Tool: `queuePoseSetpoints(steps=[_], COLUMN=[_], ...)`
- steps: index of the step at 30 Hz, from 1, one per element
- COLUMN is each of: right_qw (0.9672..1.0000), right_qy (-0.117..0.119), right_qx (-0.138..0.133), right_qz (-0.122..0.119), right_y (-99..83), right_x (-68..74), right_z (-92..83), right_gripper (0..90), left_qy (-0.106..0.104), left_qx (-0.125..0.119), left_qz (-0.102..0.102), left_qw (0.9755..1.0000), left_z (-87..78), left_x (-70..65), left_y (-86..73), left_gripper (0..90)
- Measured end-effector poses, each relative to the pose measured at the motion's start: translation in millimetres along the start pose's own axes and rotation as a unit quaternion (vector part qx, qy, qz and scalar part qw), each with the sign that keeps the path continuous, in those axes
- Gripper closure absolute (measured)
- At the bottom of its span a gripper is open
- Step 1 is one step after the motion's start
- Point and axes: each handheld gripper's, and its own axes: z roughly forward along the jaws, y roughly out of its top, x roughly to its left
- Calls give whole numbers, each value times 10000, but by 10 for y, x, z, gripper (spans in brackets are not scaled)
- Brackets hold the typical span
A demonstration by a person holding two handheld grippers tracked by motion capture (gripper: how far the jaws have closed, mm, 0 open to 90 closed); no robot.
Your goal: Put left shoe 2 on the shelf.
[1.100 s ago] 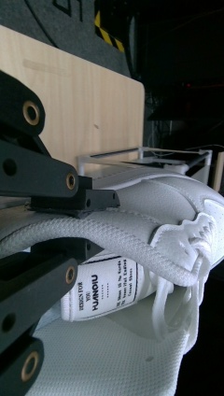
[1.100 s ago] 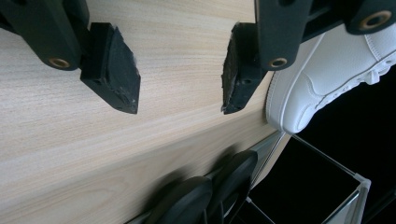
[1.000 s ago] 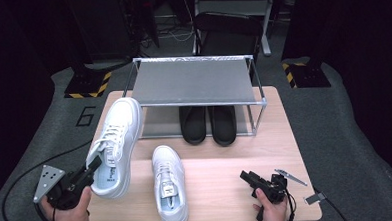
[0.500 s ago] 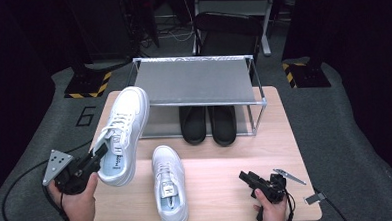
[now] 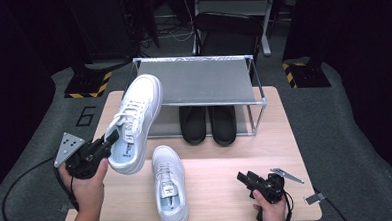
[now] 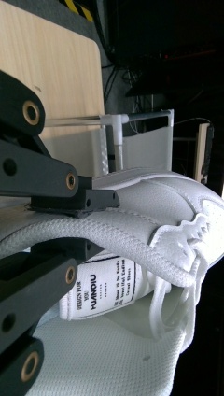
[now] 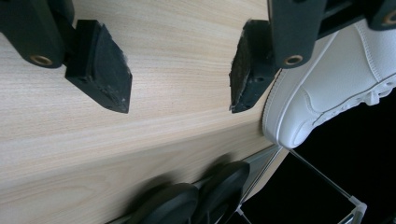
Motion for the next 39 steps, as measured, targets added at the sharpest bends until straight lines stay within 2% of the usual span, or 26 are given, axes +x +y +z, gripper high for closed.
queuePoseSetpoints(steps=[2,7,11,12,17,18,21,25,27,31,34,36,39], right_qw=[10000,9999,9996,9995,9995,9993,9991,9993,9989,9988,9984,9972,9978], right_qy=[20,16,-103,-178,-229,-226,-169,-190,-212,-177,-200,-316,-247], right_qx=[35,86,-156,-166,-123,-187,-280,-193,-159,-139,-171,-143,-111], right_qz=[72,69,-219,-203,-192,-220,-265,-276,-379,-435,-493,-669,-605], right_y=[-1,8,18,25,33,30,40,32,31,31,30,32,24], right_x=[11,13,8,24,24,20,22,34,32,37,49,50,58], right_z=[-5,-10,-18,-28,-41,-44,-45,-36,-19,-4,8,14,27], right_gripper=[374,399,410,411,414,411,370,321,300,199,199,198,196], left_qy=[-49,-94,-119,-120,-130,-120,-104,-96,-111,-100,-85,-110,-83], left_qx=[-1,-37,-32,-20,-11,-5,1,15,20,33,55,42,61], left_qz=[1,-7,-25,-23,-12,-7,-6,-13,-45,-21,-2,-7,10], left_qw=[10000,9999,9999,9999,9999,9999,9999,10000,9999,9999,9999,9999,9999], left_z=[29,79,116,120,158,166,188,221,242,300,353,387,442], left_x=[-16,-44,-45,-46,-43,-43,-41,-30,-22,-17,-18,-18,-29], left_y=[21,67,98,103,128,133,149,171,182,216,247,260,285], left_gripper=[822,822,822,822,822,821,821,821,822,822,822,822,822])
